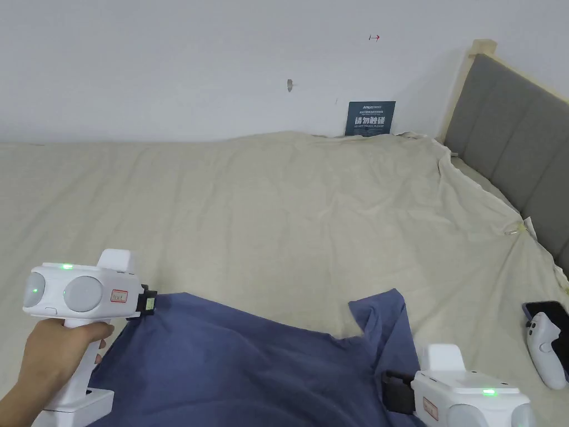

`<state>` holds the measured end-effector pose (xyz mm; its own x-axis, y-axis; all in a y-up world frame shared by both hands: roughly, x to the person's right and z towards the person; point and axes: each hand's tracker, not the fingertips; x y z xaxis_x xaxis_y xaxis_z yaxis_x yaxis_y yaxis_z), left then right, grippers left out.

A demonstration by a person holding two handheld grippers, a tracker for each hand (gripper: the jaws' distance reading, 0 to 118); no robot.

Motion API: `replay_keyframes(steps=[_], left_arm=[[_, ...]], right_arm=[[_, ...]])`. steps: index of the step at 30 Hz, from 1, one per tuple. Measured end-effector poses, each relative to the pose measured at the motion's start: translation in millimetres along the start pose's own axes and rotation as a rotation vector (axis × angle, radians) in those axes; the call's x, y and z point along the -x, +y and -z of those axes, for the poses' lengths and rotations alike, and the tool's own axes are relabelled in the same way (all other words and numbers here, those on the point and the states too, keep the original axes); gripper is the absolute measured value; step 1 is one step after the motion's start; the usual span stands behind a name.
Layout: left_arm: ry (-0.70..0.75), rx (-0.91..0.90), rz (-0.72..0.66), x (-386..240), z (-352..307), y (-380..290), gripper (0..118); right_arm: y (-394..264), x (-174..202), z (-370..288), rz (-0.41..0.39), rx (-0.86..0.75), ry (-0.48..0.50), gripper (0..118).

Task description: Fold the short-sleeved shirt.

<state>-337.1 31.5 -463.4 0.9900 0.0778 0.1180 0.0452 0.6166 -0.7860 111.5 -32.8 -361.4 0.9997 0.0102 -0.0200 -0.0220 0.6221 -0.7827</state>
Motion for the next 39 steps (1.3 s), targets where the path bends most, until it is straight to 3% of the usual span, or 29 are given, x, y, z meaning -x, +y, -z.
replay_keyframes(steps=[4, 7, 9, 11, 12, 16, 23, 29, 39], left_arm=[[-0.004, -0.003, -0.007, 0, -5, -6, 3], [-0.006, 0.002, -0.008, 1, -5, -10, 3], [-0.005, 0.007, -0.006, 2, -3, -10, 3], [-0.006, 0.009, -0.008, 3, -4, -13, 3], [-0.007, 0.010, -0.012, 6, -1, -13, 3], [-0.006, 0.008, -0.020, 11, 2, -15, 3], [0.010, -0.062, -0.106, 26, -23, -26, 3], [0.018, -0.162, -0.176, 50, -70, -32, 3], [0.078, -0.407, -0.194, 69, -200, 5, 3]], right_arm=[[0, 7, 14, 0.058, 0.049, -0.029, 74], [0, 6, 23, 0.131, 0.093, -0.001, 43], [-2, 7, 31, 0.130, 0.112, -0.009, 40], [-7, 3, 32, 0.144, 0.107, -0.021, 13], [-8, 3, 28, 0.146, 0.097, -0.019, 6], [-10, -9, 28, 0.134, 0.078, 0.004, 3], [1, -13, -32, 0.101, -0.110, 0.045, 3], [31, -23, -97, 0.084, -0.303, 0.120, 3], [101, 10, -170, 0.009, -0.519, 0.185, 3]])
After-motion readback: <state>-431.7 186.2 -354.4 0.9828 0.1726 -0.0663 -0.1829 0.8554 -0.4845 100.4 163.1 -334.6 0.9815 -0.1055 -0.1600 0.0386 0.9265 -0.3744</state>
